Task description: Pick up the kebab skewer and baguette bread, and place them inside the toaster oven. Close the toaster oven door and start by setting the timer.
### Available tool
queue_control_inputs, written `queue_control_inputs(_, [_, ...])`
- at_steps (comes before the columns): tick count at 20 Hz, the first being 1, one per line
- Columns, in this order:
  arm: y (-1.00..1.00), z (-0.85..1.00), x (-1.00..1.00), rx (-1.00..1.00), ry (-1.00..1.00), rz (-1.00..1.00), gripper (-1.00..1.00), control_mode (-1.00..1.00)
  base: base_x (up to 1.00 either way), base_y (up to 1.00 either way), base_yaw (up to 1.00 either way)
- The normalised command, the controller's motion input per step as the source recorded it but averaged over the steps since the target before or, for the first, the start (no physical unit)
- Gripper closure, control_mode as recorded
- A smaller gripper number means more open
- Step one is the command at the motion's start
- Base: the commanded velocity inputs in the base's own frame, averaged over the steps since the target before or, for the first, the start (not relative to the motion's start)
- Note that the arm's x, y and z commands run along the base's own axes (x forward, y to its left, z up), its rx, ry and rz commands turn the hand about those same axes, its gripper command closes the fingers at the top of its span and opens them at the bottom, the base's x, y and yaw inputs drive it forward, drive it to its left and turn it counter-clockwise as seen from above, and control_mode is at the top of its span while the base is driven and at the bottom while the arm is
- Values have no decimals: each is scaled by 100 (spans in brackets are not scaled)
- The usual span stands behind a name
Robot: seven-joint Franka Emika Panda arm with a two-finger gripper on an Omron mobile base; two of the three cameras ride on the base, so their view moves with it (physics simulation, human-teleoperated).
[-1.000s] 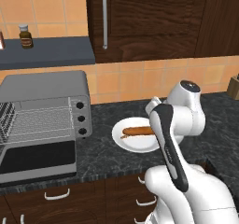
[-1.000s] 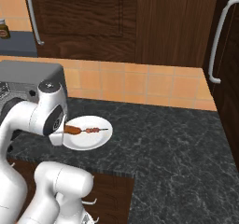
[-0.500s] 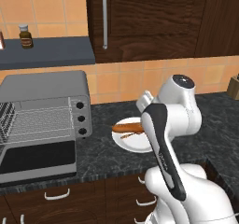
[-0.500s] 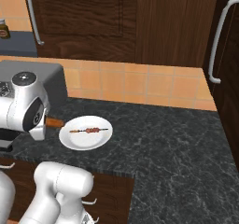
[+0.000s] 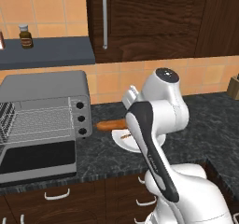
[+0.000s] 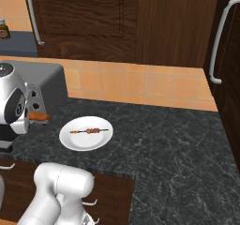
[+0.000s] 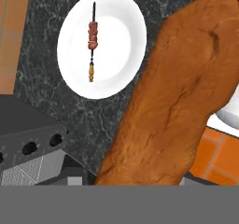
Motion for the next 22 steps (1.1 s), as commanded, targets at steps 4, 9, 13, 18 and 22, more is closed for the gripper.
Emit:
queue_control_inputs(4, [77, 1, 0, -1, -1, 0, 100, -100, 0, 0, 0])
queue_control_inputs(9, [77, 2, 0, -1, -1, 0, 100, -100, 0, 0, 0])
queue_control_inputs(13, [68, 3, 3, 0, 0, 0, 100, -100, 0, 0, 0])
queue_control_inputs(18, [60, 2, 9, 0, 0, 0, 100, -100, 0, 0, 0])
queue_control_inputs(22, [59, 0, 10, 0, 0, 0, 100, -100, 0, 0, 0])
